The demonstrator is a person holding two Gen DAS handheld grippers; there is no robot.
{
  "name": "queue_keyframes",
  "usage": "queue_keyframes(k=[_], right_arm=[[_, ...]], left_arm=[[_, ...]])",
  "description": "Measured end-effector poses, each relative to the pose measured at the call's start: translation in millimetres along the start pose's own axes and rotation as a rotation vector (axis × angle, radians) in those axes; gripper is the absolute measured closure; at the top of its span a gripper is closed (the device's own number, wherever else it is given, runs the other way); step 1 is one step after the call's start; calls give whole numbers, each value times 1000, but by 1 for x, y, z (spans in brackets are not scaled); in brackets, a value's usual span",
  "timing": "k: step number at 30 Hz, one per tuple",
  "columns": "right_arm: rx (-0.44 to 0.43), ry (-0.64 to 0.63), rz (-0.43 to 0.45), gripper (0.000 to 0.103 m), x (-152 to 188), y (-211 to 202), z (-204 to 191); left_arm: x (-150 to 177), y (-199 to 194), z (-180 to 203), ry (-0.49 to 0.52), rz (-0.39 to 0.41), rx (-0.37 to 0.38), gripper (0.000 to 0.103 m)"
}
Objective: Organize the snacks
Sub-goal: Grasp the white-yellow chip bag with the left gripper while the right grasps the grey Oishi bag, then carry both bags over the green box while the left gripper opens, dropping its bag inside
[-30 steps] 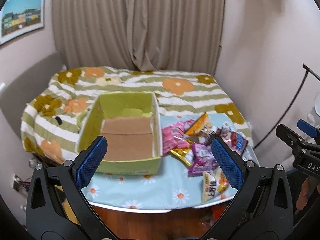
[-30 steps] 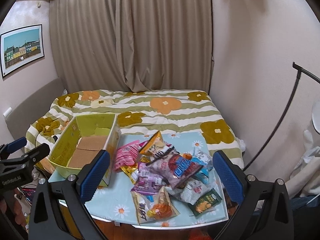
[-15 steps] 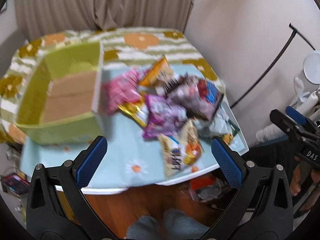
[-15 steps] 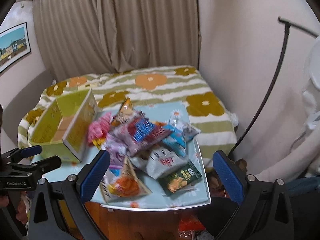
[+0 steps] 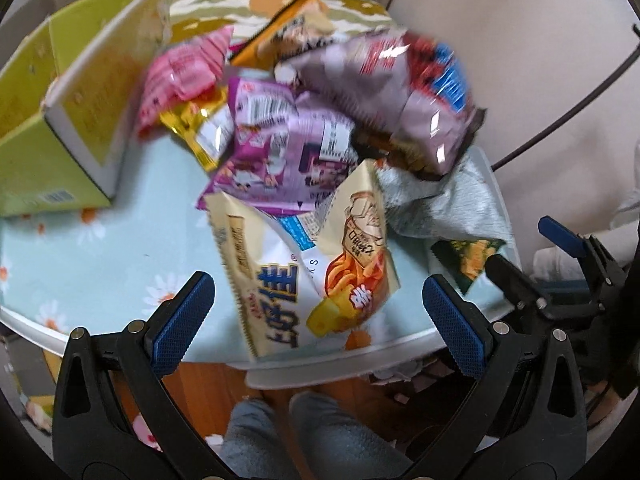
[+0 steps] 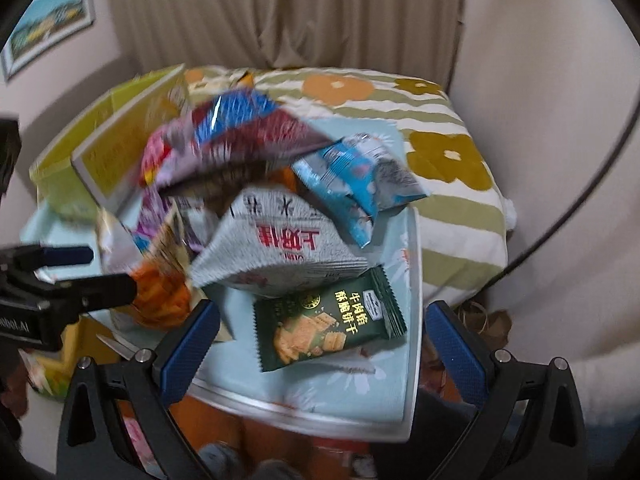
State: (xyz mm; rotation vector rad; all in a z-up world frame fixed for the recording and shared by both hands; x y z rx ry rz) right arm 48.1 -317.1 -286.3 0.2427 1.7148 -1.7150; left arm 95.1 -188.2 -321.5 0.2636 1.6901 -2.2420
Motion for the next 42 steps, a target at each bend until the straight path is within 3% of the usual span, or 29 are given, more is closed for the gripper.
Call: queue_keyframes(k=[8,14,19,31,42], right_arm=[[-6,-184,21,1,-12,31,-10],[12,-321,54,1,-27,42,-22],[-22,-374,66,3,-34,51,-30],[-113,-350,59,38,-39,60,-34],[-117,-289,88,40,-38,25,-36]], left_arm=[[0,42,-6,-43,-34,-35,1],[-3,56,-8,-66,-65,-4,16],[-5,63,-15,-73,-69,13,22],[3,30,-32,-105,-50,23,28],[11,-36,-35,-76,4,34,28]])
Point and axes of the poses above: each gripper's, at about its wrist camera, not at the fingertips, and y roughly the way its jaws point, z to its right, x to its underside, the point moved 9 cm from there along y, roughly the way its jaws point, and after that the axes turned 12 degrees about -y, right-handed, at the moved point
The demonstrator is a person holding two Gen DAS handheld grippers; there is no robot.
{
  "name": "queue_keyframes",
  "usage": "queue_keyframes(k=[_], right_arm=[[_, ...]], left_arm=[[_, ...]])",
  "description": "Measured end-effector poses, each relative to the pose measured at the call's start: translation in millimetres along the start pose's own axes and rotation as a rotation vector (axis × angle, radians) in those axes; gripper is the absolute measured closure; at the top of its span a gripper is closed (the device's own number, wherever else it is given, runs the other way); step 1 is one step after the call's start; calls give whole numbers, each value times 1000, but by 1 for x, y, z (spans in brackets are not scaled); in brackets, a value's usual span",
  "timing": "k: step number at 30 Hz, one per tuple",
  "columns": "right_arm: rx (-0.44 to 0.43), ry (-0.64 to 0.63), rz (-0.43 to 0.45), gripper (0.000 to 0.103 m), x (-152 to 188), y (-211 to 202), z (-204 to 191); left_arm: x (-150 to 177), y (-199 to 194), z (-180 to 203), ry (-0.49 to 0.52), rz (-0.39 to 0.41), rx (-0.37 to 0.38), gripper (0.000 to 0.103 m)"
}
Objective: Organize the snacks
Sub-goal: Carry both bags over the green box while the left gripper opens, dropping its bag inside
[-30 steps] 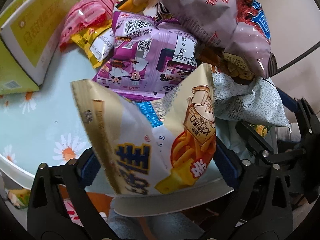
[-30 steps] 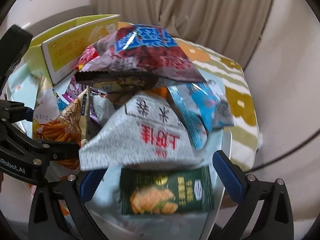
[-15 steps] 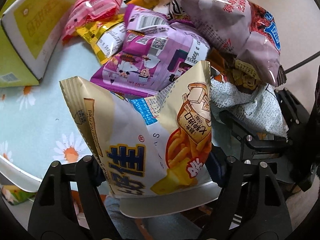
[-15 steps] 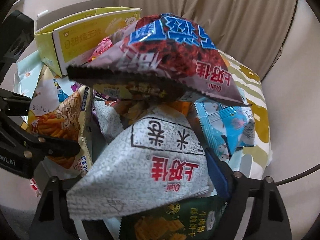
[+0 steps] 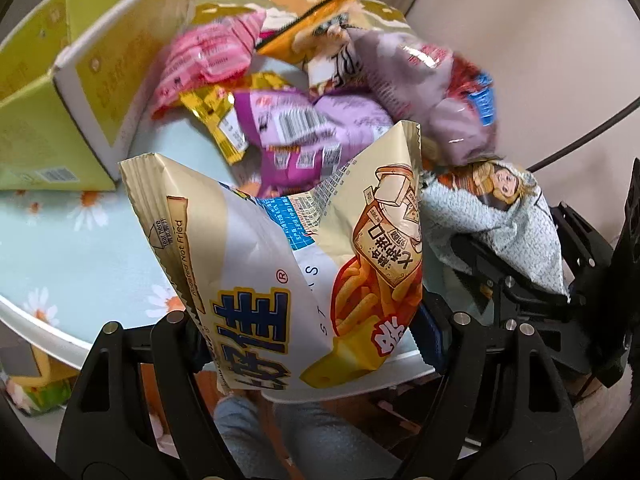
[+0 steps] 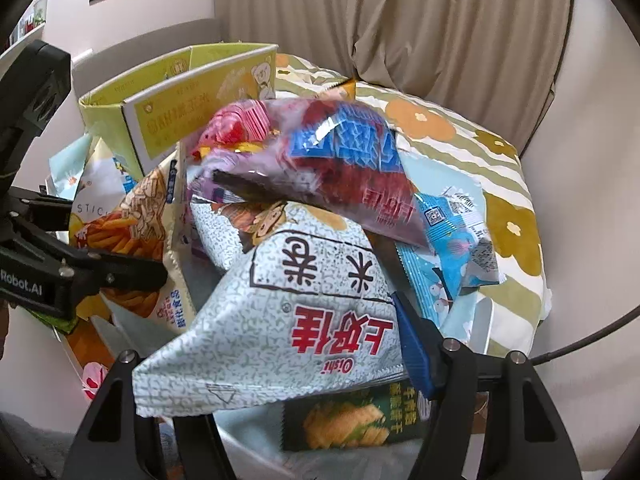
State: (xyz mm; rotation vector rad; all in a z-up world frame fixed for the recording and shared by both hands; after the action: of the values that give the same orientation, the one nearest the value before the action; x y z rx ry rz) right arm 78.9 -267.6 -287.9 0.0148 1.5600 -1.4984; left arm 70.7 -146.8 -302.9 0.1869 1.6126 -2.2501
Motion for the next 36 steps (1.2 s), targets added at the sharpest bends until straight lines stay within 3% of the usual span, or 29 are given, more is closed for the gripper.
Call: queue_keyframes(k=[12,22,28,36], right_arm=[[-30,31,13,40,-4,-55,-21],[-54,41,61,40,-35,-100,-19],[-52,10,87,40,-67,-110,-26],[-33,1,154,40,-153,-94,-34]], left_arm=[[3,-75,4,-3,82,0,28],[-9,-132,4,-53,207,-6,28],[-29,-160,-11,-74,269,-8,28],[-94,-195,-57,-88,354,0,28]])
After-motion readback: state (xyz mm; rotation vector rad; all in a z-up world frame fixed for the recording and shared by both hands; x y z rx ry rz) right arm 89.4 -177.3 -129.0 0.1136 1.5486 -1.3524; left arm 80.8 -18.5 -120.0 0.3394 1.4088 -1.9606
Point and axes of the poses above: each gripper's, at about its wrist camera, not at the fingertips, and y roughly the way its jaws point, z to its right, x to its underside, the point moved 9 cm from there along y, roughly the way its jaws point, and after that the axes turned 12 degrees about -y, right-handed, at the moved point
